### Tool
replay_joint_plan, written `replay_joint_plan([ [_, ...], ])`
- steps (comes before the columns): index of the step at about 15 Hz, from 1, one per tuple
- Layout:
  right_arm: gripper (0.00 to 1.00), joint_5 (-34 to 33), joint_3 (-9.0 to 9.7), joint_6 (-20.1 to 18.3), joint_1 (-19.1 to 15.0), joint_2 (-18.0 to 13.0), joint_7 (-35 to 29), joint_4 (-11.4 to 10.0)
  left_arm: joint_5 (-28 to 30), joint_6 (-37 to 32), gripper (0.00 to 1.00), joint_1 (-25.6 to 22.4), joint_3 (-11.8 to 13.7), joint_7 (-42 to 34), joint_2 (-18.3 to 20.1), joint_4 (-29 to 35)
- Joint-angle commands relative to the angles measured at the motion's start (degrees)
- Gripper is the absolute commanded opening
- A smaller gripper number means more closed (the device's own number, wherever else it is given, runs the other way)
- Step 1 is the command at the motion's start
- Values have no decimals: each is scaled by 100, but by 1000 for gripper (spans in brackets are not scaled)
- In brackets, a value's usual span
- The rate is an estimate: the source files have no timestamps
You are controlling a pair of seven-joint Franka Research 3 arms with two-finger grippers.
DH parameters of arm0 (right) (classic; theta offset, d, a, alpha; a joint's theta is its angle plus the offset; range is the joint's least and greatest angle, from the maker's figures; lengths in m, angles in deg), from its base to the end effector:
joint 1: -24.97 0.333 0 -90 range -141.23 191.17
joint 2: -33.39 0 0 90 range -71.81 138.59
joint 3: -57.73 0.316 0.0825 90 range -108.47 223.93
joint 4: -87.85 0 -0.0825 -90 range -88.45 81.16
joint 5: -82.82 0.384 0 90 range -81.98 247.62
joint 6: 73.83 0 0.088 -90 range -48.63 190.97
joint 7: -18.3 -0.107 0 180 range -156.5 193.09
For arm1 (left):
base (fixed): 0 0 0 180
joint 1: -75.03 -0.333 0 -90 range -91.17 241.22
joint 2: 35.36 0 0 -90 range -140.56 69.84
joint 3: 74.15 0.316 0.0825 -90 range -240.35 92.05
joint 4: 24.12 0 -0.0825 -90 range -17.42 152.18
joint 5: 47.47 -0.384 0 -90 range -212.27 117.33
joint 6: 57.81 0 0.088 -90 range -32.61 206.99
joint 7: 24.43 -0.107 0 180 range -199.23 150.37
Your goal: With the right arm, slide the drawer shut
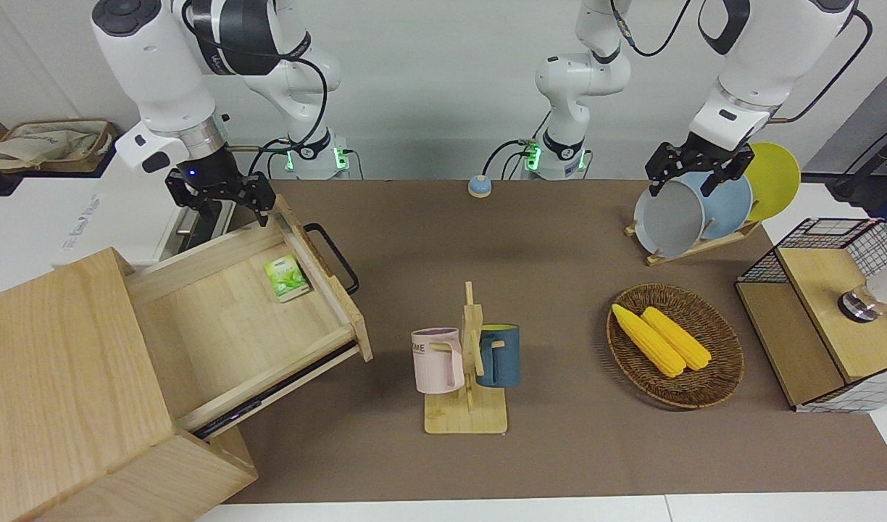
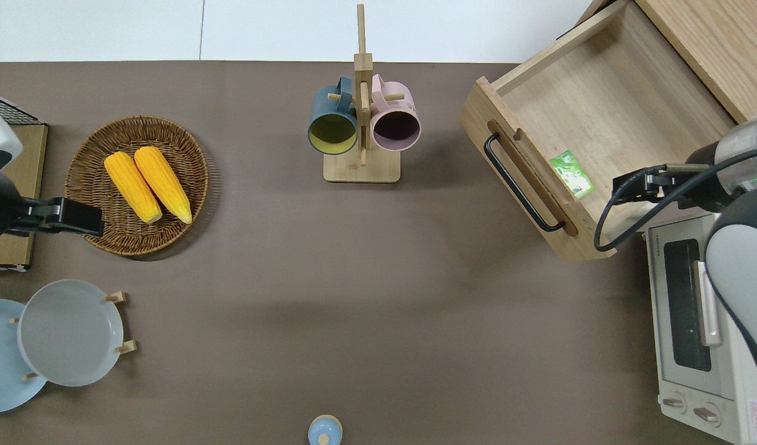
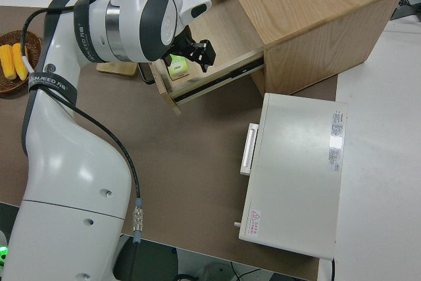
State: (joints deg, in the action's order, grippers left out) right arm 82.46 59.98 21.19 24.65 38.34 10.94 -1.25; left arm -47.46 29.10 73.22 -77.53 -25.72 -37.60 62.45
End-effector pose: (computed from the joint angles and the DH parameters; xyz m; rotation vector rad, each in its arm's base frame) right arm 0.5878 0.0182 0.5904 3.1365 -0.1482 0.0270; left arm 0.5612 -0.0147 0.6262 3.1378 -0.0783 -0.0520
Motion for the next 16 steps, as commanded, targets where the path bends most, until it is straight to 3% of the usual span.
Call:
replay_joint_plan([
  [1, 983, 150, 20, -71, 5, 59, 138, 278, -98, -113, 993, -31, -40, -56, -65, -149],
  [4, 983, 80, 73, -290, 102, 59, 216, 280, -98, -113, 993, -31, -40, -56, -65, -149],
  [10, 958, 80, 73, -309, 120, 59, 296, 280, -98, -113, 993, -31, -40, -56, -65, -140],
  [11, 850, 80, 82, -309, 120, 59, 296, 280, -98, -113, 993, -31, -40, -56, -65, -149],
  [15, 196, 80, 82, -309, 120, 59, 296, 280, -98, -113, 993, -31, -40, -56, -65, -149],
  [16, 95, 80, 82, -309, 120, 59, 296, 280, -98, -113, 993, -31, -40, -56, -65, -149],
])
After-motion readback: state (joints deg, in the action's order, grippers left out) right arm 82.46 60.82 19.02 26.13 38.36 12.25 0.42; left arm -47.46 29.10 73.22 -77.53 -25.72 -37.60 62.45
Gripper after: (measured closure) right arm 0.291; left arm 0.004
